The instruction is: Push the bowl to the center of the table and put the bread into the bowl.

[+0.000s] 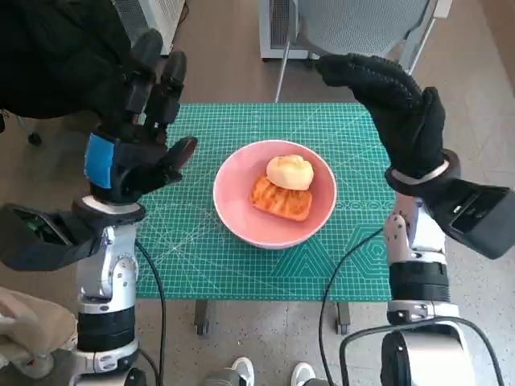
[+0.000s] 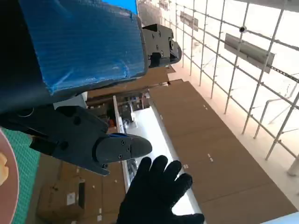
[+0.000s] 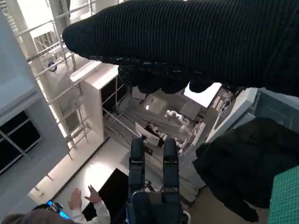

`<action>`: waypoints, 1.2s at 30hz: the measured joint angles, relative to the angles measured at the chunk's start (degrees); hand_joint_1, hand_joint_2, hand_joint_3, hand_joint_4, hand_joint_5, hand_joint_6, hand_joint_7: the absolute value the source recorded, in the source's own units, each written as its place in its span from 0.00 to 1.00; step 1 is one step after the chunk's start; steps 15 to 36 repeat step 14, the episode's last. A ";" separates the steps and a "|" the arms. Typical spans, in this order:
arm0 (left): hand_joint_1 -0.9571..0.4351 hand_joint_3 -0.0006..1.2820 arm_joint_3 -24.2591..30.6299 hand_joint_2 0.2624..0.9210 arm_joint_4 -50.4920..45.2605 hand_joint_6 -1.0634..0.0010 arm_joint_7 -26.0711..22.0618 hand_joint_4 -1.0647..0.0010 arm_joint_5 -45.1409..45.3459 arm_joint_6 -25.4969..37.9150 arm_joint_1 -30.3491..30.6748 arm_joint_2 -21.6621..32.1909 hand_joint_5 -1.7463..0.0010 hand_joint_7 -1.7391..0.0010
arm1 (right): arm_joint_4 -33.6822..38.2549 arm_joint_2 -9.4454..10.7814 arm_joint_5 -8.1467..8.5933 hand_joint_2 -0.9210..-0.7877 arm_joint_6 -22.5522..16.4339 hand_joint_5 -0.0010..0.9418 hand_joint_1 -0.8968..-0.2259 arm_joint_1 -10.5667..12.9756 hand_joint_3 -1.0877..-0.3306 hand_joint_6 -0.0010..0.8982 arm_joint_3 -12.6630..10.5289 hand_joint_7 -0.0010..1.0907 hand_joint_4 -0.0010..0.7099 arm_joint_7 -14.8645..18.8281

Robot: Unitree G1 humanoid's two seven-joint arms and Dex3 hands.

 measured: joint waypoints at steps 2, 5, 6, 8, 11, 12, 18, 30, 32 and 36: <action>0.45 0.41 0.02 0.79 0.00 1.00 -0.24 0.97 -0.28 0.22 0.09 -0.18 1.00 0.83 | 0.13 0.00 0.00 0.00 0.00 0.01 0.34 0.00 0.22 0.30 0.00 0.11 0.39 0.00; 0.44 0.41 0.02 0.79 0.04 1.00 -0.56 0.97 -0.97 0.45 0.10 -0.57 1.00 0.83 | 0.40 -0.01 -0.02 0.00 0.00 0.01 0.34 0.00 0.23 0.30 0.00 0.11 0.39 -0.01; 0.44 0.40 0.02 0.79 0.05 1.00 -0.73 0.97 -1.18 0.46 0.10 -0.71 1.00 0.83 | 0.50 -0.02 -0.03 0.00 0.01 0.00 0.34 0.00 0.23 0.31 0.01 0.11 0.39 -0.01; 0.44 0.40 0.02 0.79 0.08 1.00 -0.95 0.97 -1.38 0.49 0.10 -0.83 1.00 0.83 | 0.60 -0.02 -0.06 0.00 0.01 0.00 0.33 0.00 0.23 0.31 0.02 0.11 0.39 -0.03; 0.44 0.40 0.06 0.79 0.17 1.00 -1.43 0.97 -1.90 0.58 0.10 -0.93 1.00 0.83 | 0.67 -0.02 -0.15 0.00 0.03 0.00 0.33 -0.01 0.23 0.32 0.03 0.11 0.39 -0.12; 0.44 0.40 0.07 0.79 0.22 1.00 -1.55 0.97 -2.10 0.62 0.09 -0.95 1.00 0.83 | 0.67 -0.04 -0.19 0.00 0.06 0.00 0.33 -0.01 0.23 0.32 0.03 0.11 0.39 -0.20; 0.44 0.40 0.09 0.79 0.37 1.00 -1.80 0.97 -2.28 0.71 0.09 -0.98 1.00 0.83 | 0.66 -0.07 -0.41 0.00 0.16 0.00 0.33 -0.01 0.23 0.33 0.05 0.11 0.39 -0.39; 0.44 0.40 0.09 0.79 0.37 1.00 -1.80 0.97 -2.28 0.71 0.09 -0.98 1.00 0.83 | 0.66 -0.07 -0.41 0.00 0.16 0.00 0.33 -0.01 0.23 0.33 0.05 0.11 0.39 -0.39; 0.44 0.40 0.09 0.79 0.37 1.00 -1.80 0.97 -2.28 0.71 0.09 -0.98 1.00 0.83 | 0.66 -0.07 -0.41 0.00 0.16 0.00 0.33 -0.01 0.23 0.33 0.05 0.11 0.39 -0.39; 0.44 0.40 0.09 0.79 0.37 1.00 -1.80 0.97 -2.28 0.71 0.09 -0.98 1.00 0.83 | 0.66 -0.07 -0.41 0.00 0.16 0.00 0.33 -0.01 0.23 0.33 0.05 0.11 0.39 -0.39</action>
